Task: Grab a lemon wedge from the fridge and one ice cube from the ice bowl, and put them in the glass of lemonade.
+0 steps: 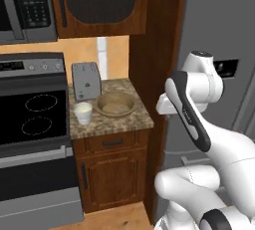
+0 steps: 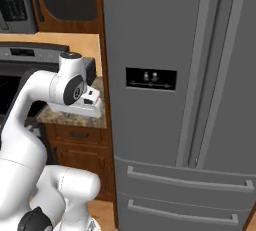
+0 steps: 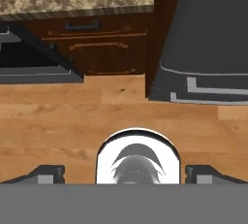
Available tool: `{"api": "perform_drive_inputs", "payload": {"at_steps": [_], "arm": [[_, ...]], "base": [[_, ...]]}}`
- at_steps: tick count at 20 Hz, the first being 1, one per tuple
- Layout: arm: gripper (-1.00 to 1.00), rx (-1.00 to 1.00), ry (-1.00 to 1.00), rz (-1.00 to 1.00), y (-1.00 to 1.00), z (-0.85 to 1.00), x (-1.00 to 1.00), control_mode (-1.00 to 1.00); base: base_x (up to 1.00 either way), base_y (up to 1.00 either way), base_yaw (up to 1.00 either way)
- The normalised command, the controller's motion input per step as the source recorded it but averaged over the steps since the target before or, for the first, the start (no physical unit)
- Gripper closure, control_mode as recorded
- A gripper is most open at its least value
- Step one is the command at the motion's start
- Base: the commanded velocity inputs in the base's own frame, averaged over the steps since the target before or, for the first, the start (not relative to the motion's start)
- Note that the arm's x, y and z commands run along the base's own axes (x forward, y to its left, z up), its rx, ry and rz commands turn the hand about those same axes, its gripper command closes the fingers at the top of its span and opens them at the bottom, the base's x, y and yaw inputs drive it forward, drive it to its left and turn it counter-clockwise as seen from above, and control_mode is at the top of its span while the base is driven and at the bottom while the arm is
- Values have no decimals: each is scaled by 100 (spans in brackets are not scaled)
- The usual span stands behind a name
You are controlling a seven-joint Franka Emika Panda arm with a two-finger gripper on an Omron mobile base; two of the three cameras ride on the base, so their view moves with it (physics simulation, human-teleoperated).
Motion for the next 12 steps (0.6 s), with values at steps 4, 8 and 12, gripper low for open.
{"api": "perform_drive_inputs", "payload": {"at_steps": [4, 8, 12], "arm": [[-100, 0, 0, 0, 0, 0, 0, 100], [-100, 0, 0, 0, 0, 0, 0, 100], [-100, 0, 0, 0, 0, 0, 0, 100]], "base": [[31, 57, -13], [41, 49, -10], [44, 54, -9]]}}
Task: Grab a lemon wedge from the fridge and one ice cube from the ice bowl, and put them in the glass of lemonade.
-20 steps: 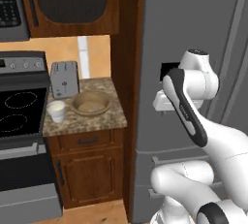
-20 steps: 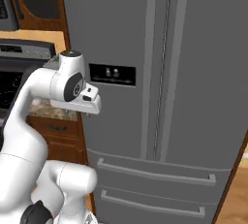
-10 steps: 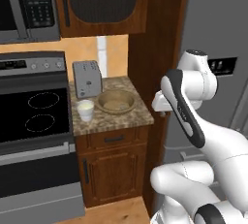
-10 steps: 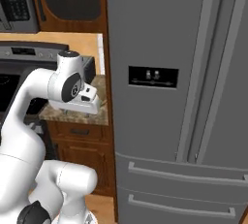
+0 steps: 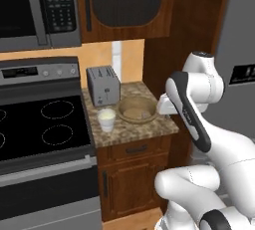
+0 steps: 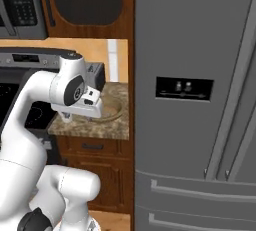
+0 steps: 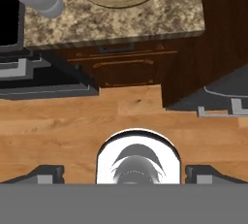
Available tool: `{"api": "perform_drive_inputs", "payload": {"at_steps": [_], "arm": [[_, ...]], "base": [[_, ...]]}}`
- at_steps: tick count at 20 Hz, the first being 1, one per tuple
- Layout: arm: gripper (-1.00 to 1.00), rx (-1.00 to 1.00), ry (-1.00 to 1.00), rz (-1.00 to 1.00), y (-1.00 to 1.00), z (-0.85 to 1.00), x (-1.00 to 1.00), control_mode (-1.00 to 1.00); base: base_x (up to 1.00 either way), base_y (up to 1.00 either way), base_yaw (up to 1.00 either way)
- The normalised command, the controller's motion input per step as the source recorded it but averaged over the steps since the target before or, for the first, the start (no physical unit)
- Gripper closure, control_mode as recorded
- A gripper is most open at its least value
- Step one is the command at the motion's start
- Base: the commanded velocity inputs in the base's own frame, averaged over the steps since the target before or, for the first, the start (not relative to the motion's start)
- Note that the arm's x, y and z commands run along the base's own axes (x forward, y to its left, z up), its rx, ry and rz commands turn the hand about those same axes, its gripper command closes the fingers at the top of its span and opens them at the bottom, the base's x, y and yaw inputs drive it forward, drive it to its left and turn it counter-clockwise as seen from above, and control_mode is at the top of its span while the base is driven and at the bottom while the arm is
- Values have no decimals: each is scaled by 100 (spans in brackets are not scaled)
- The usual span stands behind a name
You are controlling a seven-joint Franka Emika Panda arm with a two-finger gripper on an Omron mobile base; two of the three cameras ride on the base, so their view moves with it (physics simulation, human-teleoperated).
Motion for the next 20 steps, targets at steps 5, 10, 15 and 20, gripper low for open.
{"api": "perform_drive_inputs", "payload": {"at_steps": [5, 10, 15, 20], "arm": [[-100, 0, 0, 0, 0, 0, 0, 100], [-100, 0, 0, 0, 0, 0, 0, 100], [-100, 0, 0, 0, 0, 0, 0, 100], [-100, 0, 6, -3, 0, -47, 43, -100]], "base": [[71, 40, -7], [93, -28, -1], [63, 7, -6], [10, 0, -1]]}}
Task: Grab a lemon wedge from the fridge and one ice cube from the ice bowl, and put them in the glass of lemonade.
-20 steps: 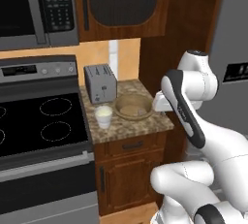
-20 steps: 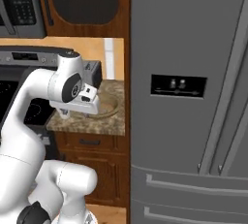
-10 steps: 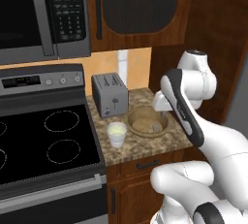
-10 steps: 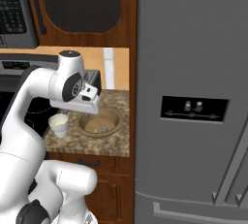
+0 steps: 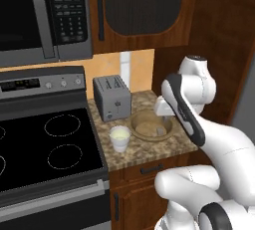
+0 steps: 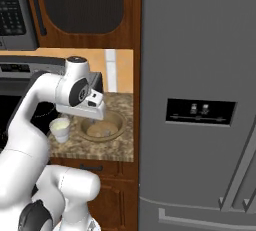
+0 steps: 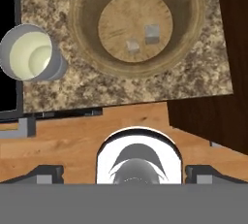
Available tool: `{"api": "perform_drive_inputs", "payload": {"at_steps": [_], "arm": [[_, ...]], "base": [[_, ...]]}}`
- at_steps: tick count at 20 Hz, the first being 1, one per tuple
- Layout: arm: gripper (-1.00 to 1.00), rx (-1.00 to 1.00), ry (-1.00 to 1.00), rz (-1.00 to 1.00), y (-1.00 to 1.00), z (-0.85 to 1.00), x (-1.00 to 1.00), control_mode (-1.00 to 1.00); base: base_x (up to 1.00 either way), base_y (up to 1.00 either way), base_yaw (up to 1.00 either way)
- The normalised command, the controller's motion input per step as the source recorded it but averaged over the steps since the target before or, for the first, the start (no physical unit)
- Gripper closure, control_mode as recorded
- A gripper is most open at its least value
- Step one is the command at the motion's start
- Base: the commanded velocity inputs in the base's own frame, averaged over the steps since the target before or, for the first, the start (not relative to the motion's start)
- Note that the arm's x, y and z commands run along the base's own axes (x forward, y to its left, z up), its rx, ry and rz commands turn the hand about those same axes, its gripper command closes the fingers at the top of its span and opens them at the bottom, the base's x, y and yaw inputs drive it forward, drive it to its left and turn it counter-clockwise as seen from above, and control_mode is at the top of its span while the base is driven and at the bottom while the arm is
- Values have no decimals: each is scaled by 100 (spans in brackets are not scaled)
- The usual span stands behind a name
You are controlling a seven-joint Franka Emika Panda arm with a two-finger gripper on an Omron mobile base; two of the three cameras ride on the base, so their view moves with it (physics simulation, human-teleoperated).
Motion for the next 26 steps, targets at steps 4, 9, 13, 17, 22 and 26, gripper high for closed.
{"api": "perform_drive_inputs", "payload": {"at_steps": [4, 9, 13, 17, 22, 26], "arm": [[-100, 0, 0, -3, 0, -45, 42, -100], [-100, 0, -1, 5, 0, -25, 65, -100], [-100, -3, 2, 4, 0, -36, 42, -100], [-100, -5, 5, 0, 16, -55, 71, -100], [-100, -2, 2, 0, 10, -59, 58, -100], [-100, 0, 9, 0, -1, -31, 22, -100]], "base": [[0, 0, 0], [0, 0, 0], [0, 0, 0], [0, 0, 0], [0, 0, 0], [0, 0, 0]]}}
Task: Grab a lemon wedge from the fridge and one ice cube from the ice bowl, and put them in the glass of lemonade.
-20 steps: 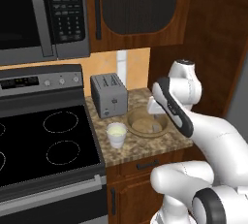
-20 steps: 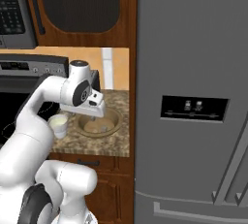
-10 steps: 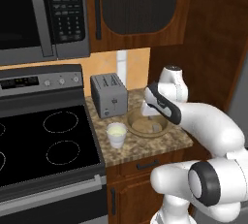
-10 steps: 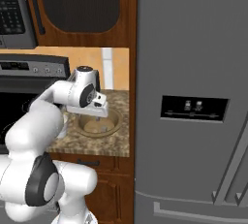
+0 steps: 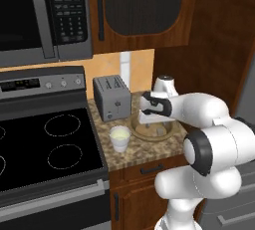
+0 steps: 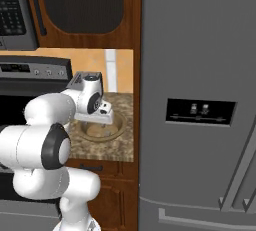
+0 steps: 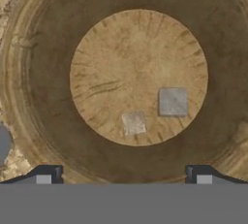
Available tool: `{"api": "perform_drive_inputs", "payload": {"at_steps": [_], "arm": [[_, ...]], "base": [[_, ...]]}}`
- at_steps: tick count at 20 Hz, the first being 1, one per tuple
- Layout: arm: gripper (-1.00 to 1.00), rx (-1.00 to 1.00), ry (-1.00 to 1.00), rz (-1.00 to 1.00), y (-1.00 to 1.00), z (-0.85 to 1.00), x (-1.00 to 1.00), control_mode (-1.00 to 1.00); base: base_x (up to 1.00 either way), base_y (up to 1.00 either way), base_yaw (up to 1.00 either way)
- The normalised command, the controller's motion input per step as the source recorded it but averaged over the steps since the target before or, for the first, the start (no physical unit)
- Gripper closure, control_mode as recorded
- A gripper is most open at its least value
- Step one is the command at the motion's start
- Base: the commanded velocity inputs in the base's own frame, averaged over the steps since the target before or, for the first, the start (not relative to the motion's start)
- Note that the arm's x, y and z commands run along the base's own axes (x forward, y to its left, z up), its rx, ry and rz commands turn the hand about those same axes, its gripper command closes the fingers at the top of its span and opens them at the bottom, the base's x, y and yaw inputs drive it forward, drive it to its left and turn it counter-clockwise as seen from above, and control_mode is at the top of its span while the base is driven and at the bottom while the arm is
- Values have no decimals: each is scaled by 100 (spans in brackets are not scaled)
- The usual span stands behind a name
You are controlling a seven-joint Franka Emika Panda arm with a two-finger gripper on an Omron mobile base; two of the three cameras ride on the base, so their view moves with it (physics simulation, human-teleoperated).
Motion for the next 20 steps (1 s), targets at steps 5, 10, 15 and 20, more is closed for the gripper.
{"api": "perform_drive_inputs", "payload": {"at_steps": [5, 10, 15, 20], "arm": [[-100, 0, 1, 0, -18, -16, 1, -100], [-100, 0, 0, 0, -27, -10, 5, -100], [-100, 0, 0, 0, -12, -9, 9, -100], [-100, -1, 0, 0, 1, -11, 10, -100]], "base": [[0, 0, 0], [0, 0, 0], [0, 0, 0], [0, 0, 0]]}}
